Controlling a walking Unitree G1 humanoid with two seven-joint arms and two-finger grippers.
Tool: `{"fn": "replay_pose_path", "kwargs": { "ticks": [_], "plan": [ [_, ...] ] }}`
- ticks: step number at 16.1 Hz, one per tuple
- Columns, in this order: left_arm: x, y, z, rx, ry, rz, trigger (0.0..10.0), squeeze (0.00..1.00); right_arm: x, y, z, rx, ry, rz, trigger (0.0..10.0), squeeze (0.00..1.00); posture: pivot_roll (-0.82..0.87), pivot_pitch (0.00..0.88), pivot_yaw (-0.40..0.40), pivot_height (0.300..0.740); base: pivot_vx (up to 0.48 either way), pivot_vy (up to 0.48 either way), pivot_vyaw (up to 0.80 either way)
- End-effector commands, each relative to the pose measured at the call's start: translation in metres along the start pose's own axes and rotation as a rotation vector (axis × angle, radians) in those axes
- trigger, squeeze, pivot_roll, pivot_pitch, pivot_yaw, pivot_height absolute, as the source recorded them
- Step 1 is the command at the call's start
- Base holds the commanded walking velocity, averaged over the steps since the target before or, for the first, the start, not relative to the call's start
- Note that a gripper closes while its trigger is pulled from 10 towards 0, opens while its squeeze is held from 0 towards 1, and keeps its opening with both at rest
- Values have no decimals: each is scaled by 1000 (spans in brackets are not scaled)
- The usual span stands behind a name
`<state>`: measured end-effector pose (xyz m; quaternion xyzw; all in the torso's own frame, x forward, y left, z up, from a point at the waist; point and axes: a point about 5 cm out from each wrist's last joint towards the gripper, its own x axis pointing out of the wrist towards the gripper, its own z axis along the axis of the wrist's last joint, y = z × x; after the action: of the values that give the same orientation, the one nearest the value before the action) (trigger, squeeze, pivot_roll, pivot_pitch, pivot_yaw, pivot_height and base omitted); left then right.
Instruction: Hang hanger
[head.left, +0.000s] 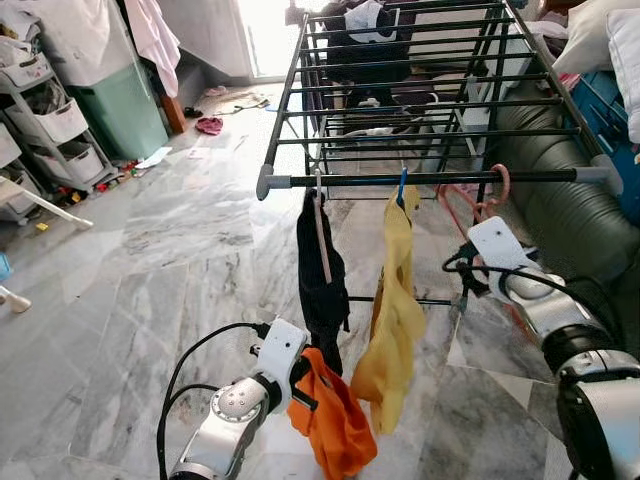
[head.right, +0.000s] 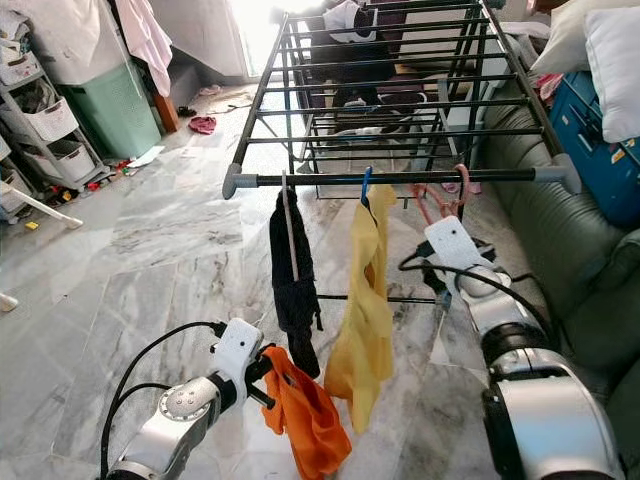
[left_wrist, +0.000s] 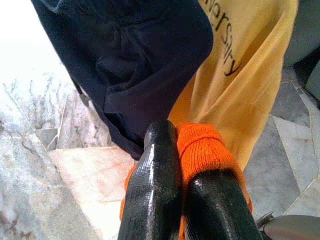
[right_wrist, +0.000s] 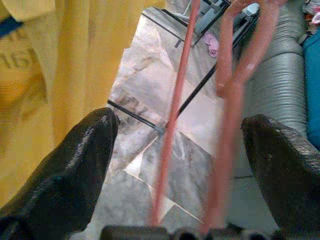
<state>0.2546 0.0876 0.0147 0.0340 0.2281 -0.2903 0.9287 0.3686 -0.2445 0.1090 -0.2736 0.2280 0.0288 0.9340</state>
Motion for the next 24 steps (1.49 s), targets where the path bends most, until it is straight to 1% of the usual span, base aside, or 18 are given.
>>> {"fn": "replay_pose_path", "kwargs": {
  "ticks": [1,3,4,6,7,8,15,16,18,19,20,21,22,24],
  "plan": [
    [-3,4,2,18,-4,12,10000,0,1,0,6,35,-1,9,0,0,-72,0,99,740,0,0,0],
    [-5,6,2,22,1,16,10000,0,1,-3,4,58,7,0,0,0,-66,0,102,740,0,0,0],
    [-6,6,2,23,2,17,10000,0,1,-4,3,70,13,-7,4275,0,-64,0,105,740,0,0,0],
    [-6,6,2,27,5,17,10000,0,0,-5,1,96,21,-20,4706,0,-64,0,106,740,0,0,0],
    [-6,7,2,31,8,15,10000,0,0,-5,0,136,24,-34,9647,0,-64,0,109,740,0,0,0],
    [-6,7,1,33,10,13,10000,0,1,-5,0,162,29,-48,10000,0,-64,0,113,740,0,0,0],
    [-7,7,0,42,26,2,10000,0,1,-3,-5,239,70,-122,10000,0,-57,0,116,740,0,0,0],
    [-7,7,0,43,28,0,10000,0,1,-2,-5,243,72,-125,10000,1000,-57,0,116,740,0,0,0],
    [-6,7,-2,45,34,-2,10000,0,2,2,-5,241,72,-118,10000,1000,-57,0,119,740,0,0,0],
    [-6,7,-2,46,35,-3,10000,0,2,3,-5,242,73,-114,10000,929,-57,0,120,740,0,0,0],
    [-6,7,-2,49,38,-5,10000,0,2,4,-4,245,71,-108,10000,43,-57,0,121,740,0,0,0],
    [-6,7,-2,52,41,-6,10000,0,2,3,-2,246,68,-109,10000,0,-56,0,119,740,0,0,0],
    [-6,7,-2,51,41,-6,10000,0,2,1,-1,247,65,-111,10000,0,-56,0,119,740,0,0,0],
    [-6,7,-3,51,44,-6,10000,0,2,-2,2,248,59,-115,4471,0,-54,0,118,740,0,0,0]
  ]
}}
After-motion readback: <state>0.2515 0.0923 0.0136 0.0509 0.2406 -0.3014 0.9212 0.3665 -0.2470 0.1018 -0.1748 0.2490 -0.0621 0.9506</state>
